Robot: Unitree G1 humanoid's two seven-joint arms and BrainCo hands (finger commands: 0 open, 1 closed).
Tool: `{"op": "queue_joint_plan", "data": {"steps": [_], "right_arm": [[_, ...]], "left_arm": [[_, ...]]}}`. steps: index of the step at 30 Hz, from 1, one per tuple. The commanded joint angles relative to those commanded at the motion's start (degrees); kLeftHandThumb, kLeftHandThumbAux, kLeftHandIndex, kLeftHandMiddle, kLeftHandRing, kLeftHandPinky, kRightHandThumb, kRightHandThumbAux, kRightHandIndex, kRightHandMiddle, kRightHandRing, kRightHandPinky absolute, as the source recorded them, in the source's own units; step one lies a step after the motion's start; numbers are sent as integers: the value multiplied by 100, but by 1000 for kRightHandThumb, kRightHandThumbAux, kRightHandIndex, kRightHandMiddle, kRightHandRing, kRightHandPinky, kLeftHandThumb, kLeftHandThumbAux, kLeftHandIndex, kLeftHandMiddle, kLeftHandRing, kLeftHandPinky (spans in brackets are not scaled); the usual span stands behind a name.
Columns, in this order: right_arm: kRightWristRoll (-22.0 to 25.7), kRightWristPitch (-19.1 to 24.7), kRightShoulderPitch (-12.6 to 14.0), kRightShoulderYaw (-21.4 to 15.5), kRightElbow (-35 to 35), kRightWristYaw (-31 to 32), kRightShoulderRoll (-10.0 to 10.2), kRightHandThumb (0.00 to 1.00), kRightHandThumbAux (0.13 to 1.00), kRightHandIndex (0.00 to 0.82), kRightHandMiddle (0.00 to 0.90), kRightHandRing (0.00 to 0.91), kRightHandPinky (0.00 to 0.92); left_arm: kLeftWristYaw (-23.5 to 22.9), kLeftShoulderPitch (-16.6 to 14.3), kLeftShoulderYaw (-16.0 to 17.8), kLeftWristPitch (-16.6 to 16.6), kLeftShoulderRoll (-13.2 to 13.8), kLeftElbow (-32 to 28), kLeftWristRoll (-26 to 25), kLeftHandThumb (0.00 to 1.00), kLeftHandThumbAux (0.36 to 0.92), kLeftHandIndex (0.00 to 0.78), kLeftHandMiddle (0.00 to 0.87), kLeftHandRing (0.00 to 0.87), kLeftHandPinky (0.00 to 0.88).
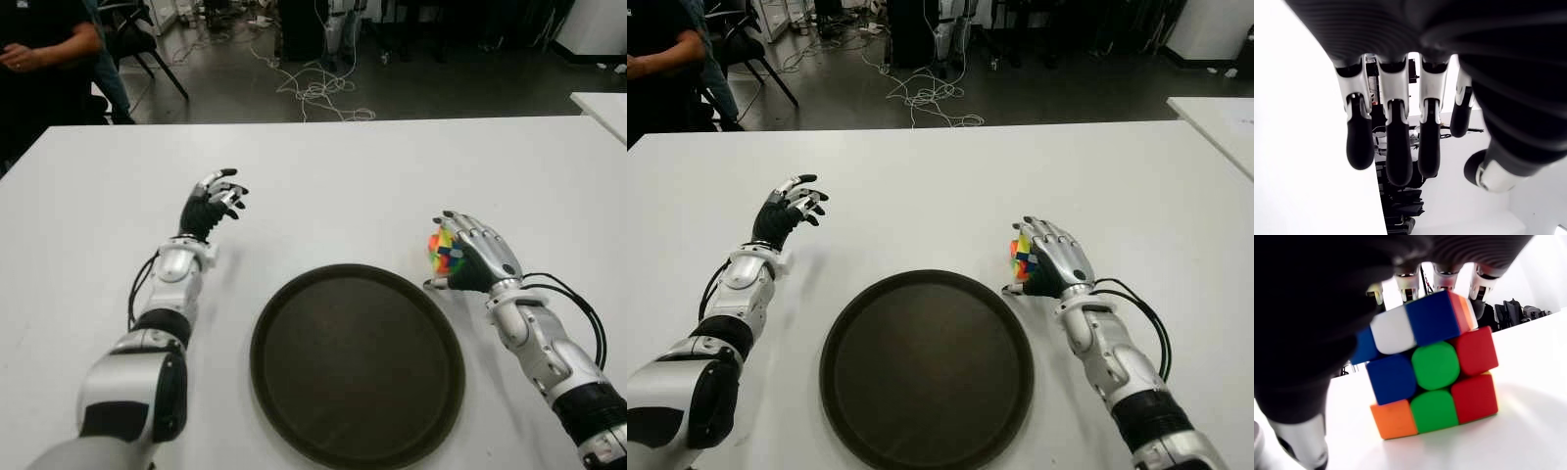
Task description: Pick up the Rubik's Cube and put it in the plate
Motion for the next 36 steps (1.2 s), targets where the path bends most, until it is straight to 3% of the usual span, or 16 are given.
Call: {"op": "queue_joint_plan", "data": {"steps": [12, 36], "right_arm": [[297, -390, -415, -76, 1214, -377, 168, 0, 742, 84, 101, 140, 169], [809, -790, -688, -214, 1902, -515, 325, 0, 798, 140, 164, 187, 202]], "left_arm": [[9, 16, -22, -1, 15, -13, 24, 145, 639, 226, 407, 495, 553], [-26, 33, 26, -51, 2, -27, -29, 157, 654, 238, 428, 499, 557]]}}
